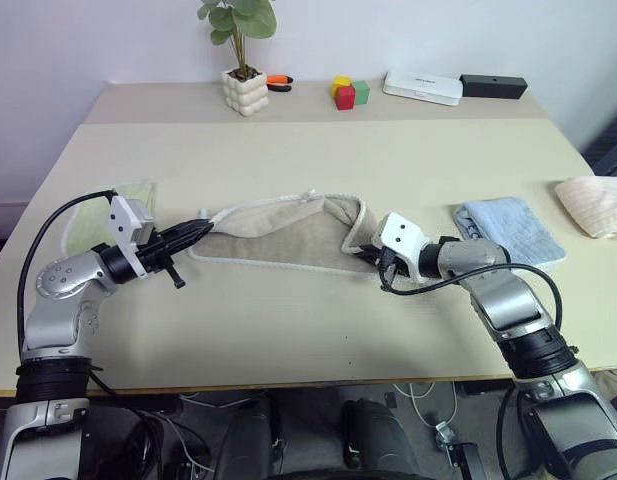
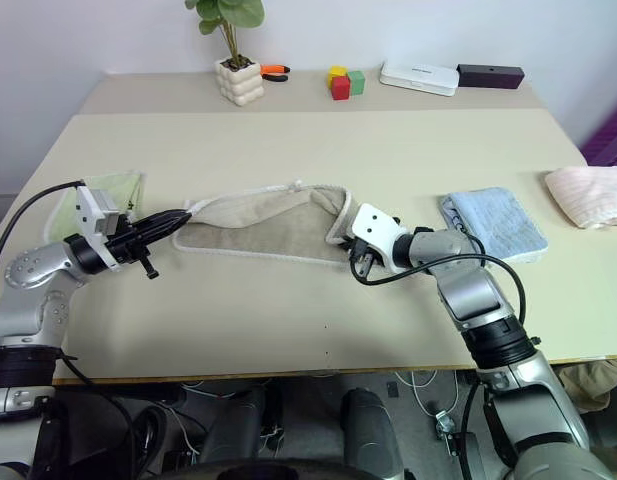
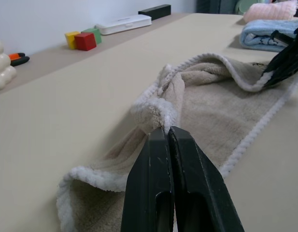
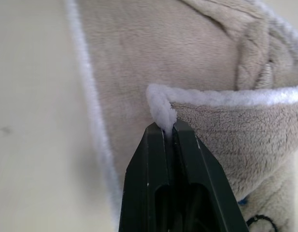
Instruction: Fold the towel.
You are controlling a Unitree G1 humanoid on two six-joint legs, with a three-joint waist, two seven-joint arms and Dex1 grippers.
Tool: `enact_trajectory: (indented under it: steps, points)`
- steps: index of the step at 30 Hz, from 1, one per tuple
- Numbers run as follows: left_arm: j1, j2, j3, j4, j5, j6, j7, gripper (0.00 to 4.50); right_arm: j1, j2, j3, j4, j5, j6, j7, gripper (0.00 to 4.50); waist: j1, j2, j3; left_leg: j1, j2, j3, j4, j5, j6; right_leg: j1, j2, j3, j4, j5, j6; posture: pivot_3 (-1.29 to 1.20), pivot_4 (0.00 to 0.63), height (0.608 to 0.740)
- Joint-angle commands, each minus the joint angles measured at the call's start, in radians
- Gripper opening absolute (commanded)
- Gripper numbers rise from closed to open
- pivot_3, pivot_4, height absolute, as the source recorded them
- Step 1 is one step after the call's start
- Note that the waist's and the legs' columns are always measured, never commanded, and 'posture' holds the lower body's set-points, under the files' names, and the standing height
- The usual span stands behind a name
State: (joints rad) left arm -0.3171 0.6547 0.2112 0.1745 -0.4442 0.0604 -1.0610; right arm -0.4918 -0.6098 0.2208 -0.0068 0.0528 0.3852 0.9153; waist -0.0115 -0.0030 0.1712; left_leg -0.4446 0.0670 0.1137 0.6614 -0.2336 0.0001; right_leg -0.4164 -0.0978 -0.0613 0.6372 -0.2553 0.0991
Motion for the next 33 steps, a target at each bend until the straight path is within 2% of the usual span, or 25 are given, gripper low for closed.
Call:
enact_trajectory:
  steps: [1, 7, 11, 14, 16, 19, 22, 25, 27, 31, 33]
  points:
    - [-0.015, 0.022, 0.019, -0.002, 0.011, -0.018, 0.007, 0.00, -0.032, -0.032, -0.079, 0.003, 0.025, -0.025, -0.001, 0.05, 0.000, 0.000, 0.000, 0.000, 0.000, 0.000, 0.000, 0.000, 0.000, 0.000, 0.000, 0.000, 0.000, 0.000, 0.000, 0.00, 0.150, 0.735]
    - [-0.187, 0.021, -0.003, 0.235, 0.132, -0.131, 0.098, 0.00, -0.206, -0.034, -0.120, 0.286, -0.069, -0.161, -0.155, 0.05, 0.000, 0.000, 0.000, 0.000, 0.000, 0.000, 0.001, 0.000, 0.000, 0.000, 0.000, 0.000, 0.000, 0.000, 0.000, 0.00, 0.150, 0.735]
    - [-0.415, 0.003, -0.044, 0.545, 0.255, -0.244, 0.222, 0.00, -0.400, 0.012, -0.113, 0.589, -0.139, -0.285, -0.304, 0.05, -0.001, 0.000, 0.000, 0.000, 0.000, 0.001, 0.001, 0.000, 0.000, -0.001, 0.000, 0.000, 0.002, 0.000, 0.000, 0.00, 0.150, 0.735]
    - [-0.669, 0.000, -0.090, 0.834, 0.371, -0.348, 0.378, 0.00, -0.612, 0.060, -0.100, 0.873, -0.210, -0.395, -0.491, 0.05, -0.002, -0.002, 0.002, -0.002, -0.001, 0.002, 0.001, 0.002, -0.003, -0.004, 0.000, 0.000, 0.003, 0.000, 0.000, 0.00, 0.150, 0.735]
    - [-0.803, 0.011, -0.108, 0.962, 0.424, -0.388, 0.474, 0.00, -0.724, 0.074, -0.099, 1.009, -0.243, -0.449, -0.604, 0.05, -0.004, -0.004, 0.003, -0.007, -0.001, 0.004, 0.002, 0.005, -0.007, -0.010, 0.000, 0.002, 0.007, 0.000, 0.001, 0.00, 0.150, 0.735]
    - [-0.970, 0.050, -0.112, 1.072, 0.476, -0.416, 0.617, 0.00, -0.846, 0.073, -0.123, 1.123, -0.251, -0.532, -0.712, 0.05, -0.006, -0.004, 0.004, -0.013, -0.001, 0.004, 0.002, 0.006, -0.008, -0.016, 0.000, 0.002, 0.009, -0.001, 0.002, 0.00, 0.150, 0.735]
    - [-1.072, 0.095, -0.086, 1.115, 0.479, -0.445, 0.666, 0.00, -0.914, 0.050, -0.193, 1.160, -0.202, -0.613, -0.787, 0.05, -0.009, -0.004, 0.004, -0.018, -0.001, 0.006, 0.001, 0.006, -0.008, -0.022, 0.000, 0.002, 0.009, -0.001, 0.002, 0.00, 0.150, 0.735]
    - [-1.084, 0.119, -0.080, 1.123, 0.473, -0.492, 0.594, 0.00, -0.895, 0.051, -0.284, 1.134, -0.100, -0.670, -0.687, 0.05, -0.009, -0.004, 0.004, -0.017, 0.000, 0.009, -0.001, 0.006, -0.008, -0.022, -0.001, 0.002, 0.009, -0.001, 0.003, 0.00, 0.150, 0.735]
    - [-1.047, 0.118, -0.053, 1.115, 0.434, -0.533, 0.481, 0.00, -0.811, 0.069, -0.321, 1.060, -0.018, -0.686, -0.530, 0.05, -0.008, -0.004, 0.004, -0.016, 0.000, 0.011, -0.001, 0.006, -0.008, -0.021, -0.001, 0.002, 0.009, -0.001, 0.003, 0.00, 0.150, 0.735]
    - [-0.925, 0.104, -0.017, 1.087, 0.372, -0.602, 0.250, 0.00, -0.548, 0.092, -0.291, 0.789, 0.044, -0.663, -0.339, 0.05, -0.006, -0.004, 0.004, -0.003, 0.000, 0.012, 0.000, 0.005, -0.007, -0.010, -0.001, 0.002, 0.008, -0.001, 0.003, 0.00, 0.150, 0.735]
    - [-0.855, 0.098, -0.007, 1.070, 0.351, -0.633, 0.163, 0.00, -0.404, 0.088, -0.260, 0.662, 0.012, -0.649, -0.325, 0.05, -0.003, -0.004, 0.004, -0.003, 0.001, 0.012, 0.002, 0.005, -0.007, -0.010, -0.001, 0.003, 0.010, -0.001, 0.003, 0.00, 0.150, 0.735]
